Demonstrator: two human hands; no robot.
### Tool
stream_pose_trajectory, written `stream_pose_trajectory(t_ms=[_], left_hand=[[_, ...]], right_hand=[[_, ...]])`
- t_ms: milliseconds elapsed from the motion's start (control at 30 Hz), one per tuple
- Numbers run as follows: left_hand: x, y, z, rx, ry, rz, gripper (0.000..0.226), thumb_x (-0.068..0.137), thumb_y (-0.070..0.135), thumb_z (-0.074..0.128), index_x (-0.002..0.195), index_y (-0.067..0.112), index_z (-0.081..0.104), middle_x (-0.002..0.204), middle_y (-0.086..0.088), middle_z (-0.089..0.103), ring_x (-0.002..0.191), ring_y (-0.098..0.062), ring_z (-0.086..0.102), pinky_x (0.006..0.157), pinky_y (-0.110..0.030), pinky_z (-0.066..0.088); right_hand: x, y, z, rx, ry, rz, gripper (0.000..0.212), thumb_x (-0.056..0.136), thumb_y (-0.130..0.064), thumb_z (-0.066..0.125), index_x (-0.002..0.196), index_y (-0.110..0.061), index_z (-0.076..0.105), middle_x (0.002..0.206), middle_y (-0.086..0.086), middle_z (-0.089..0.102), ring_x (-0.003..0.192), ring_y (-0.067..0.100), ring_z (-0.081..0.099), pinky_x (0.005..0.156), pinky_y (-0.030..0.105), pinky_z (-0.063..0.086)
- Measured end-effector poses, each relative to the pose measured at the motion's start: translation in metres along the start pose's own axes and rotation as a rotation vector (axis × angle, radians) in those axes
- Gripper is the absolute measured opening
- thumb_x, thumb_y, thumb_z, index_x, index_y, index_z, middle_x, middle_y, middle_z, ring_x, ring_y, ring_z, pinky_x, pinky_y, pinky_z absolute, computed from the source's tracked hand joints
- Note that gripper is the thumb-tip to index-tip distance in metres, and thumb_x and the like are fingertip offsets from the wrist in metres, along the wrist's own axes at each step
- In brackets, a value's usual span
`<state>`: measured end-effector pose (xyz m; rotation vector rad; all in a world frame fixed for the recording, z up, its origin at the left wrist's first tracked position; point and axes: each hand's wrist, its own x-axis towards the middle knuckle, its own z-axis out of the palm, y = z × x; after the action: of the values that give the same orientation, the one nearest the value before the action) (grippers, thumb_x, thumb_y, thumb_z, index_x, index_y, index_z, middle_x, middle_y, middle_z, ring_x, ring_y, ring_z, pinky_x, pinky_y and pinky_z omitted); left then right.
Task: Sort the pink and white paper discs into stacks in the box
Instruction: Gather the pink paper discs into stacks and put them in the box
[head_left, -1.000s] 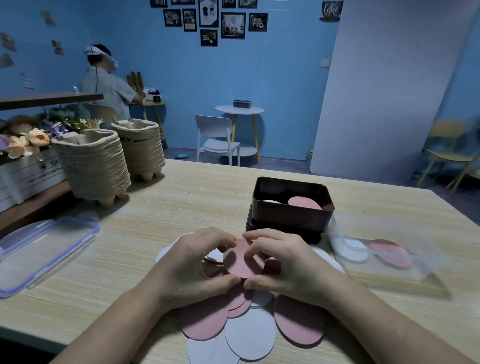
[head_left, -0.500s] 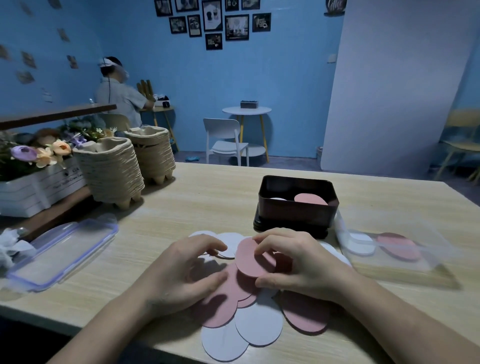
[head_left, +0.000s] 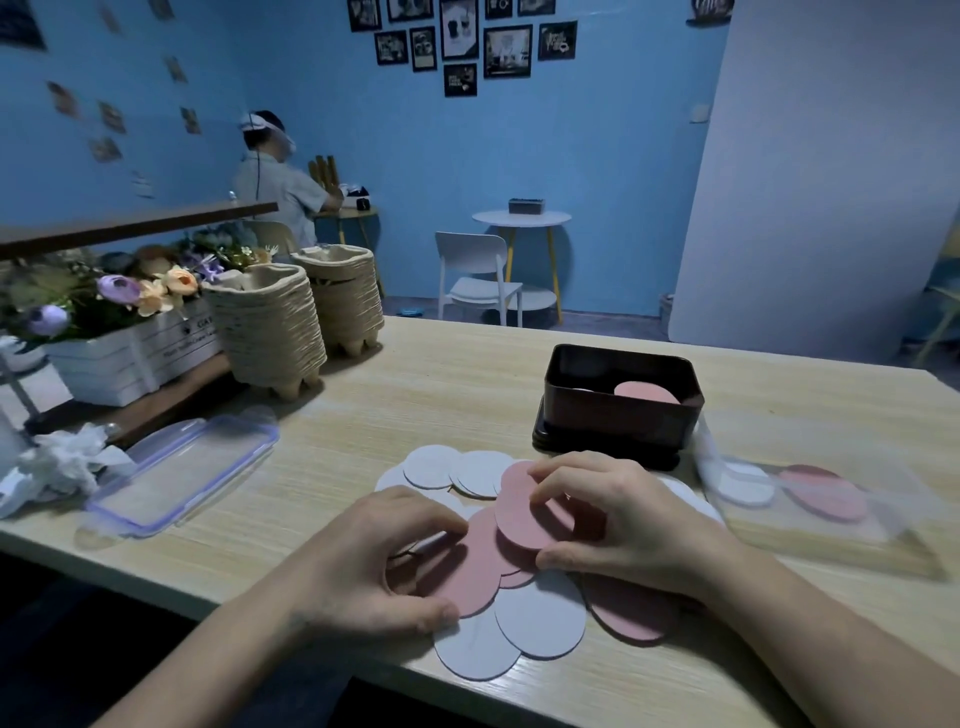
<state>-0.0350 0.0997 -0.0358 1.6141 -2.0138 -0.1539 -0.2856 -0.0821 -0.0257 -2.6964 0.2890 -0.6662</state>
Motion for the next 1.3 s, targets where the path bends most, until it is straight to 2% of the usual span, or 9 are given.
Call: stream_pose_trajectory(t_ms=[100,300,400,500,633,767,1033,1200,1300], left_hand=[[-0.001,0.001,0.001,-0.023,0.068,0.02,0.049,0.068,0.037,0.086,0.114,0.028,0.07,0.104,0.015,0.071,0.099,-0.01,0.069,0.082,-0.04,0.056],[0.01,-0.001,0.002,-0.111,0.19,0.04,0.054,0.071,0.024,0.094,0.12,0.021,0.071,0.114,0.019,0.073,0.107,-0.004,0.071,0.086,-0.029,0.057],[0.023,0.0,0.005,-0.098,0.185,0.041,0.052,0.076,0.034,0.089,0.122,0.02,0.069,0.114,0.018,0.071,0.108,-0.001,0.068,0.089,-0.027,0.054],[0.033,-0.001,0.01,-0.078,0.161,0.038,0.05,0.08,0.04,0.086,0.123,0.023,0.066,0.114,0.017,0.07,0.108,-0.005,0.067,0.089,-0.034,0.055],[0.041,0.001,0.02,-0.062,0.163,0.05,0.049,0.082,0.046,0.082,0.124,0.026,0.064,0.111,0.018,0.068,0.105,-0.006,0.067,0.085,-0.037,0.057],[0.042,0.0,0.026,-0.071,0.182,0.051,0.052,0.083,0.049,0.081,0.126,0.026,0.064,0.112,0.018,0.067,0.104,-0.008,0.066,0.084,-0.037,0.056],[0.036,-0.002,0.025,-0.148,0.233,0.009,0.059,0.075,0.05,0.086,0.123,0.022,0.067,0.11,0.017,0.07,0.102,-0.008,0.067,0.084,-0.028,0.055],[0.038,0.003,0.024,-0.145,0.213,0.025,0.061,0.076,0.05,0.088,0.127,0.026,0.065,0.112,0.021,0.069,0.105,-0.002,0.067,0.087,-0.029,0.056],[0.04,0.003,0.026,-0.123,0.191,0.049,0.063,0.078,0.054,0.087,0.131,0.03,0.061,0.115,0.022,0.068,0.108,0.001,0.066,0.087,-0.027,0.056]], right_hand=[[-0.001,0.002,-0.001,-0.011,-0.016,0.012,0.048,0.08,-0.066,0.076,0.111,-0.03,0.068,0.135,-0.012,0.063,0.127,-0.001,0.056,0.1,0.03,0.052],[0.0,0.005,0.003,-0.018,-0.047,0.026,0.051,0.079,-0.064,0.076,0.115,-0.03,0.066,0.134,-0.013,0.064,0.12,0.004,0.058,0.097,0.025,0.049],[0.0,0.006,0.004,-0.009,-0.038,0.012,0.056,0.077,-0.064,0.078,0.122,-0.036,0.059,0.125,-0.011,0.066,0.112,0.009,0.061,0.093,0.027,0.049],[0.001,0.005,0.004,0.01,-0.02,-0.016,0.06,0.079,-0.059,0.079,0.129,-0.04,0.05,0.121,-0.014,0.064,0.105,0.011,0.061,0.09,0.025,0.049],[0.002,0.007,0.005,0.044,0.003,-0.081,0.05,0.082,-0.046,0.084,0.123,-0.027,0.063,0.133,-0.011,0.061,0.117,0.009,0.059,0.096,0.012,0.043],[0.003,0.008,0.006,0.027,-0.023,-0.072,0.032,0.088,-0.048,0.078,0.11,-0.029,0.065,0.136,-0.006,0.062,0.124,0.006,0.056,0.099,0.018,0.045],[0.002,0.005,0.006,-0.011,0.004,-0.049,0.028,0.091,-0.055,0.071,0.106,-0.033,0.065,0.141,-0.012,0.059,0.125,0.007,0.057,0.1,0.021,0.047],[0.005,0.004,0.011,0.008,0.023,-0.077,0.04,0.085,-0.055,0.078,0.11,-0.029,0.06,0.138,-0.006,0.064,0.117,0.012,0.062,0.093,0.027,0.051],[0.005,0.002,0.013,0.009,0.033,-0.072,0.042,0.084,-0.053,0.081,0.113,-0.032,0.058,0.142,-0.001,0.063,0.126,0.012,0.06,0.098,0.026,0.051]])
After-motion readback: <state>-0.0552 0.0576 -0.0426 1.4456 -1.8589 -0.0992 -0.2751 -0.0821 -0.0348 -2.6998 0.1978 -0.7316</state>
